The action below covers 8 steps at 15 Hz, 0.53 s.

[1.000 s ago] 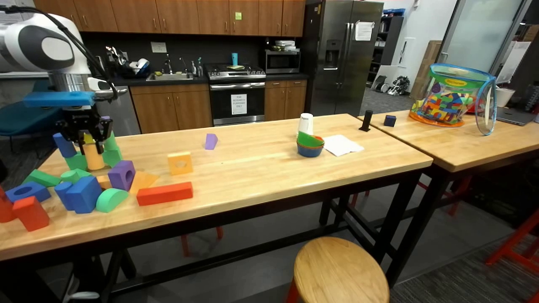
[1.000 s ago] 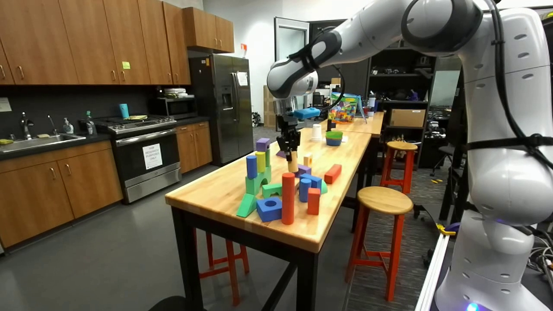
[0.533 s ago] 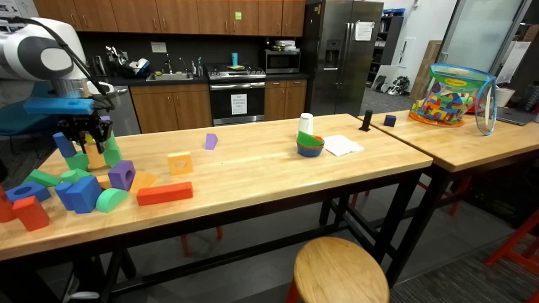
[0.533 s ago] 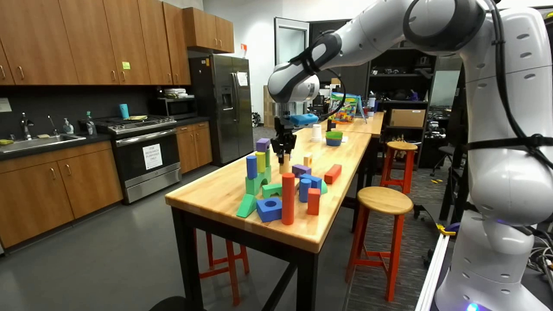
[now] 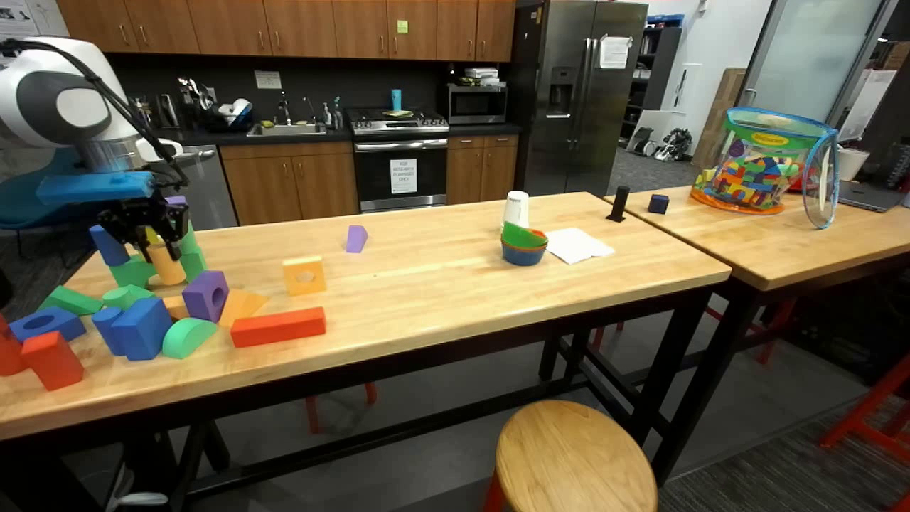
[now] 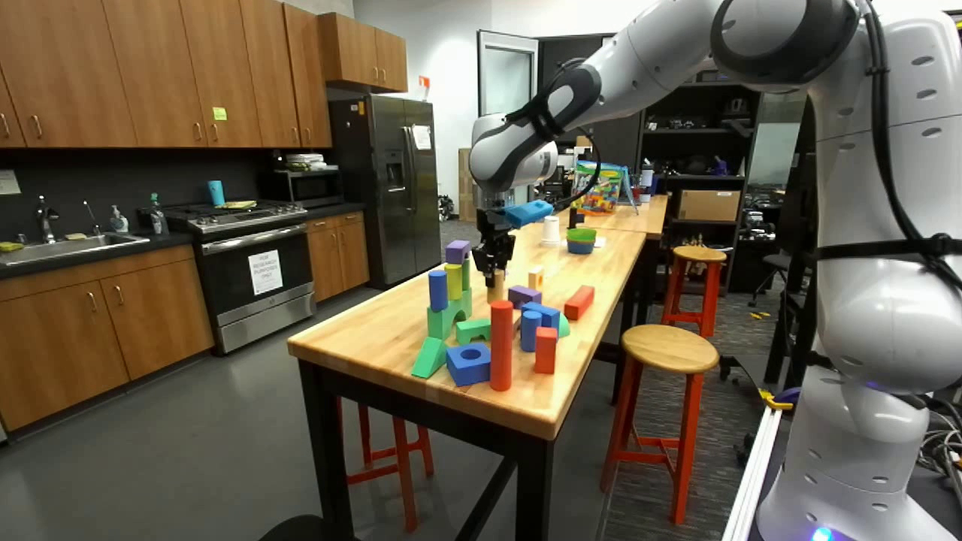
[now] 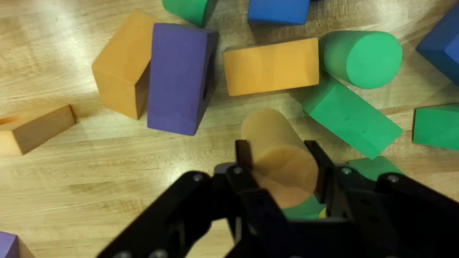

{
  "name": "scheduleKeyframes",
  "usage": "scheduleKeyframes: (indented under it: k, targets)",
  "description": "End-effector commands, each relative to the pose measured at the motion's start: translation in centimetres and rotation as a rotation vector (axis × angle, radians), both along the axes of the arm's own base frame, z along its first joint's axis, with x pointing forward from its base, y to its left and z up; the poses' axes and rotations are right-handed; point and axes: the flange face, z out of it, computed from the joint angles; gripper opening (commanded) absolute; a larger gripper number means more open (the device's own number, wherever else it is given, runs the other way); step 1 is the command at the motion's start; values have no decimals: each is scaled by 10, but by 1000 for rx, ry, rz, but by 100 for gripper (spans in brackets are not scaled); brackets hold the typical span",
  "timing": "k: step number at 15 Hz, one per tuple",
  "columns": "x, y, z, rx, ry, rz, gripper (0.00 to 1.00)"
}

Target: Move the object and place it amongst the other objects

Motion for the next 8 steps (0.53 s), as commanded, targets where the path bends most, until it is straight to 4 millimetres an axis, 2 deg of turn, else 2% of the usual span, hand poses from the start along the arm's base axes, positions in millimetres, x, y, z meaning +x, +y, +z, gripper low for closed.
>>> scheduleKeyframes:
  k: [1,8]
  targets:
    - [-12,3,3,-53,2,1,16]
    - [-21,5,-6,-65,19,-10,16]
